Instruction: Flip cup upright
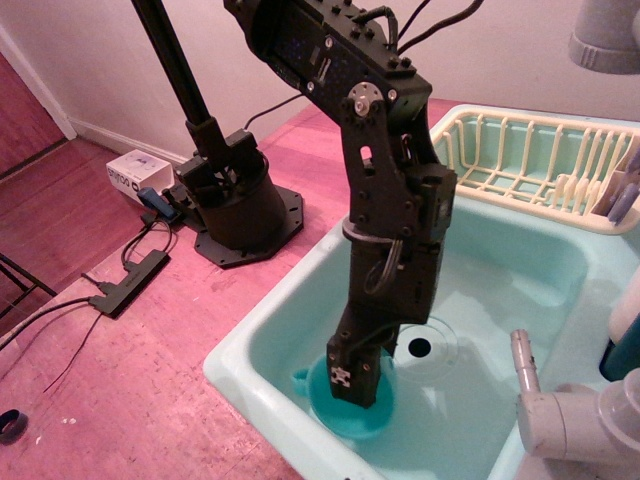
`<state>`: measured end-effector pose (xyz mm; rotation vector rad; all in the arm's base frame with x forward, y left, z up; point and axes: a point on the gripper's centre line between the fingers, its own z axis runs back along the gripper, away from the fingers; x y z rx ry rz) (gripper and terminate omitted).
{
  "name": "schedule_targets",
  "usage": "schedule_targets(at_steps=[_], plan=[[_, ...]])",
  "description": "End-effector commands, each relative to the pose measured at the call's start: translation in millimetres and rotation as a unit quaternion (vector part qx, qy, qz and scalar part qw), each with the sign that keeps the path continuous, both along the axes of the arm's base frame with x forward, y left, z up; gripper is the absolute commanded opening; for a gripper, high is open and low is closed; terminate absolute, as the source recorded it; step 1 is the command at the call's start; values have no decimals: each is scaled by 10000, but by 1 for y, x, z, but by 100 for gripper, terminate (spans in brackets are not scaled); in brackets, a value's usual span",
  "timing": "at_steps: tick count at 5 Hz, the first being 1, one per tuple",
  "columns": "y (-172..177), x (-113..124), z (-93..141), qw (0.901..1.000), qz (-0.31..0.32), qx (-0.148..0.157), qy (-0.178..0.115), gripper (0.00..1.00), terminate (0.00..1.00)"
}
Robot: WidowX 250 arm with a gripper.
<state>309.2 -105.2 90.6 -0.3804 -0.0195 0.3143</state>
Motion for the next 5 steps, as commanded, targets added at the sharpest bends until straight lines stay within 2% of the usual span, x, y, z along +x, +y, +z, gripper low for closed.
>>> schedule_targets(at_steps=[1, 2, 3, 4, 5], plan=[[-12, 1, -5, 9987, -46, 144, -487, 100, 0], [-16, 0, -12, 9985, -94, 120, -519, 100, 0], [-15, -7, -10, 9979, -112, 250, -585, 100, 0], [29, -11, 25, 9849, -252, 1115, -1300, 100, 0], [60, -27, 50, 9682, 147, 1576, -1939, 100, 100]])
